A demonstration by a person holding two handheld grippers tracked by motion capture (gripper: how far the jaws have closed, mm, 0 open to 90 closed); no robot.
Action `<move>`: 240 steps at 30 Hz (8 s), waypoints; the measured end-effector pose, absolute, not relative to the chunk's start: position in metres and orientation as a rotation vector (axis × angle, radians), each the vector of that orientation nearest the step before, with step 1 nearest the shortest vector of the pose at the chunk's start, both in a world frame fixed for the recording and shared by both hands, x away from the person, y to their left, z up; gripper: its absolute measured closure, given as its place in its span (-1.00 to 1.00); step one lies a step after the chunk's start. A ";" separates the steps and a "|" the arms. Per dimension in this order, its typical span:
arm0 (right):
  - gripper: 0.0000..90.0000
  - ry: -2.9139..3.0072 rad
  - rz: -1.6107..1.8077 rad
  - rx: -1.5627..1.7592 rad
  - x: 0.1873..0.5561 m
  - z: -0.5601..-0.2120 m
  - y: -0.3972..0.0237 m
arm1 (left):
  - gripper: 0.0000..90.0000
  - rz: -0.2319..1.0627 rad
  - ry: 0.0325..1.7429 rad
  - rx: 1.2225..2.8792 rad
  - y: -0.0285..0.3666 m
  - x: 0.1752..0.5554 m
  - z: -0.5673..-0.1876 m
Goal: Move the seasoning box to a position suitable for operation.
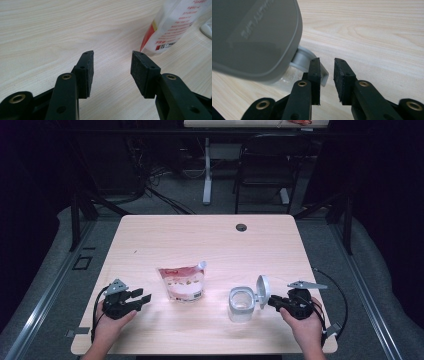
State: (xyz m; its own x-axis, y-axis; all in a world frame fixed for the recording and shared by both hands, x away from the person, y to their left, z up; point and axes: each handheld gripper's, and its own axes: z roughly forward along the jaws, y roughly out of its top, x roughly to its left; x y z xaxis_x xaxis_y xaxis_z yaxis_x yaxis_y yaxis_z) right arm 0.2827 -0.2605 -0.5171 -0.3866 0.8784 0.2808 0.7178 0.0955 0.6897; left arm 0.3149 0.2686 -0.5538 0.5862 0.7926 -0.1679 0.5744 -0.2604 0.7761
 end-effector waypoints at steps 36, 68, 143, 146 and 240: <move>0.73 2.229 1.124 1.536 0.277 -0.541 -0.241 | 0.19 0.329 1.088 1.962 0.268 0.315 -0.553; 0.60 2.139 1.225 1.630 0.291 -0.549 -0.249 | 0.19 0.334 1.086 1.961 0.266 0.316 -0.554; 0.49 2.082 1.148 1.563 0.294 -0.547 -0.249 | 0.22 0.313 1.067 1.966 0.265 0.315 -0.552; 0.46 2.083 1.139 1.553 0.287 -0.544 -0.252 | 0.23 0.311 1.058 1.955 0.265 0.314 -0.549; 0.48 2.060 1.307 1.366 0.266 -0.481 -0.260 | 0.20 0.267 0.880 1.952 0.224 0.321 -0.471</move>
